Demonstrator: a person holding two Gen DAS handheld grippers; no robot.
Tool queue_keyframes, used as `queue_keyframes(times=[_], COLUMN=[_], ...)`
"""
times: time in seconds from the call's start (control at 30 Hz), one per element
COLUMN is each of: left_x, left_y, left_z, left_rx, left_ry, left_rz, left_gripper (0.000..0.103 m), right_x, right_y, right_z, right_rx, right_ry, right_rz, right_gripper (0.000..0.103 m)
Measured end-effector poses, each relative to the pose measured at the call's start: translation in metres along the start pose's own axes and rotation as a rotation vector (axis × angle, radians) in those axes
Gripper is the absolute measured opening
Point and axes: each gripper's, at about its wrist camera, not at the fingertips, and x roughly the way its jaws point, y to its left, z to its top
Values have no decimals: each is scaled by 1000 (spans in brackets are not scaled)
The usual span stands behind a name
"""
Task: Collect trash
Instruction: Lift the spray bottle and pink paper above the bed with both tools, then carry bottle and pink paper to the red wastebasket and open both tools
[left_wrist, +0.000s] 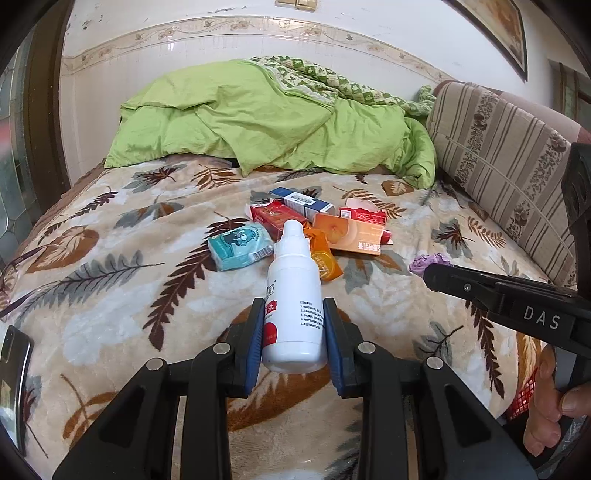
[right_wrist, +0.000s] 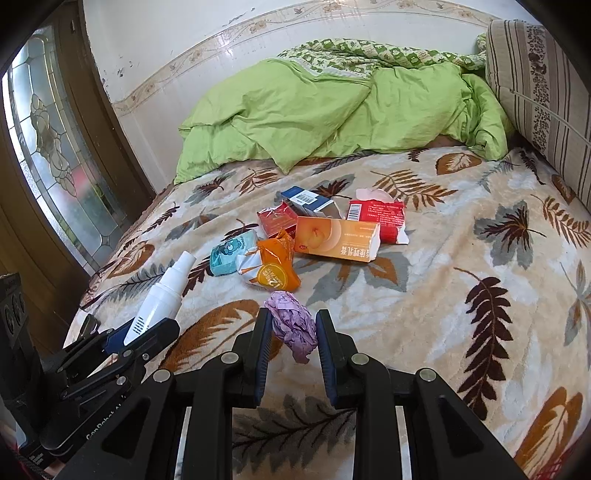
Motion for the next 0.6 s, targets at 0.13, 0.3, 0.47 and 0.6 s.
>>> queue_keyframes(times=[0.13, 0.3, 0.47, 0.6], left_x=[0, -2, -7, -16], left_y=[-4, -9, -28, -65], left_z=[0, 2, 7, 11], left_rx=[8, 10, -1, 39], left_ry=[2, 1, 9, 8], left_rz=[-2, -27, -118, -218], left_gripper=[29, 29, 29, 29], right_x=[-1, -12, -50, -91], right_y=[-2, -11, -40, -72], right_z=[0, 2, -7, -20], right_rx=[11, 58, 181, 244], right_ry=[-1, -17, -35, -64], right_rz=[1, 12, 55, 37], right_gripper=[26, 26, 26, 26])
